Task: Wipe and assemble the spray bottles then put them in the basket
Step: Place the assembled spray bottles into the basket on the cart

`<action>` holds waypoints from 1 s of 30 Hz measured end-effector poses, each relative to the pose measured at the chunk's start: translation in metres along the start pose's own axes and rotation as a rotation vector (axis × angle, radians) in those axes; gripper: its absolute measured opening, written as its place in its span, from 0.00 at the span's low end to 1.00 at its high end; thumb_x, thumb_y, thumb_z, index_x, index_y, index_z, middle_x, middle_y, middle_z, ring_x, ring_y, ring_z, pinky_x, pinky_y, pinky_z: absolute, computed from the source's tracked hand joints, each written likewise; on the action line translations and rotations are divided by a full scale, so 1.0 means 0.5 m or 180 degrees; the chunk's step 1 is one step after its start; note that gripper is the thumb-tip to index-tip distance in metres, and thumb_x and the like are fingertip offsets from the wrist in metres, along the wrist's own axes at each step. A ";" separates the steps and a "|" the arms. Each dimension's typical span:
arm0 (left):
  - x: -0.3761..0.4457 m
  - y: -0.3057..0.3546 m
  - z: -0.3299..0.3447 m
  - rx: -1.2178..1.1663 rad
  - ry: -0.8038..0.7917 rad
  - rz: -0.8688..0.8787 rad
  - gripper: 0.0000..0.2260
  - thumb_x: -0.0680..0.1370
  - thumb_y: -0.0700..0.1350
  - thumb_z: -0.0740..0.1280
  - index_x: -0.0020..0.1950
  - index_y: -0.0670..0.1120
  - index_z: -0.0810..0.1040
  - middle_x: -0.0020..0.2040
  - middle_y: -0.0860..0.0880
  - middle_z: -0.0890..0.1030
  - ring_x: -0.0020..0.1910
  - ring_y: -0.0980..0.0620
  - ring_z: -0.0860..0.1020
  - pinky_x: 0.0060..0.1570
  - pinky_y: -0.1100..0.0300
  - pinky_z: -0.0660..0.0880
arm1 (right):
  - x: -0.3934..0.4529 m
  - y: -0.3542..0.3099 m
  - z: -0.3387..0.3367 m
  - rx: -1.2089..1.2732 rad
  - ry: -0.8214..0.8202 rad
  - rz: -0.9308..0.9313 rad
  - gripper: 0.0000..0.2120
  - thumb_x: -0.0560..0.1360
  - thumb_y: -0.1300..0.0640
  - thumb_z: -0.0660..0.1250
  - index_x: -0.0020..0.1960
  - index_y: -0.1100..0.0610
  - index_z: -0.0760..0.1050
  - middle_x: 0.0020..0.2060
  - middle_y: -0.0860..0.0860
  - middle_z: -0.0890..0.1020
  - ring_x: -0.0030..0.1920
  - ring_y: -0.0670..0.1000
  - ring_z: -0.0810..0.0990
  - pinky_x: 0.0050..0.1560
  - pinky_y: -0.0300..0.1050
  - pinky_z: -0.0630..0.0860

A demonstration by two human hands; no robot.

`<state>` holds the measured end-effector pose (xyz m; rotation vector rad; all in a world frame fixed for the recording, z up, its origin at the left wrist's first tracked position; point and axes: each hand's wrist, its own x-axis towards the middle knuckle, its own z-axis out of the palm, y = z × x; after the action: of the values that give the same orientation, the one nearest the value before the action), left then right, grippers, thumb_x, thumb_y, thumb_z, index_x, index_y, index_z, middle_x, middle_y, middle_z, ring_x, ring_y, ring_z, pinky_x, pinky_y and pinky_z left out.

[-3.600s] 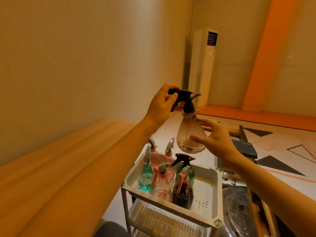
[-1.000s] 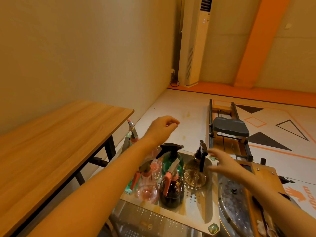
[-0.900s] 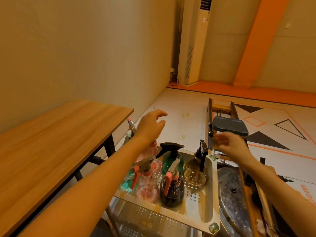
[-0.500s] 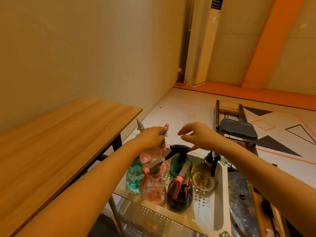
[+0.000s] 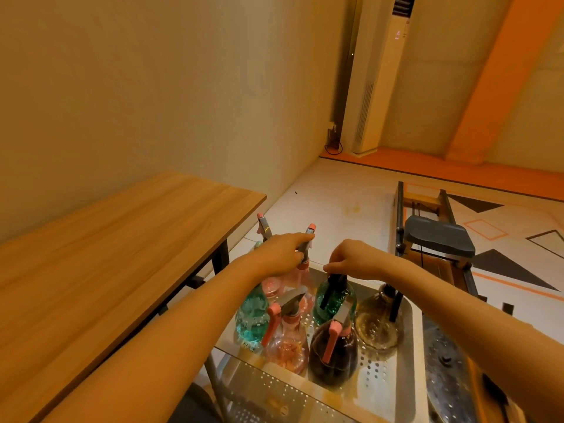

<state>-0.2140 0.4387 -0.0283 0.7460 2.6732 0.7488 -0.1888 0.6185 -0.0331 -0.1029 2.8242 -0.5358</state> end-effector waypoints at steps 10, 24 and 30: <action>0.003 0.002 0.012 0.0043 -0.0009 -0.0028 0.24 0.80 0.41 0.59 0.75 0.53 0.60 0.70 0.45 0.71 0.64 0.44 0.72 0.56 0.55 0.70 | -0.009 0.010 -0.006 -0.0002 -0.0208 -0.0165 0.12 0.77 0.54 0.65 0.54 0.59 0.81 0.52 0.53 0.83 0.48 0.48 0.80 0.51 0.39 0.75; -0.010 0.025 0.014 -0.0210 -0.0008 0.0130 0.27 0.79 0.41 0.62 0.77 0.49 0.57 0.72 0.44 0.65 0.68 0.45 0.67 0.63 0.55 0.66 | -0.234 -0.045 0.089 0.0764 0.0685 0.0251 0.30 0.73 0.37 0.60 0.69 0.54 0.65 0.57 0.47 0.75 0.51 0.43 0.71 0.48 0.32 0.68; -0.019 0.027 0.023 -0.0266 -0.0092 0.0052 0.26 0.80 0.43 0.62 0.77 0.48 0.57 0.73 0.44 0.65 0.68 0.45 0.67 0.60 0.57 0.66 | -0.215 -0.020 0.113 0.1307 0.0404 0.0435 0.44 0.67 0.34 0.66 0.75 0.56 0.58 0.71 0.53 0.68 0.68 0.52 0.70 0.66 0.48 0.70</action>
<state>-0.1962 0.4480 -0.0295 0.7524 2.5955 0.8416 -0.0698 0.6022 -0.0537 0.2082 2.7451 -1.1059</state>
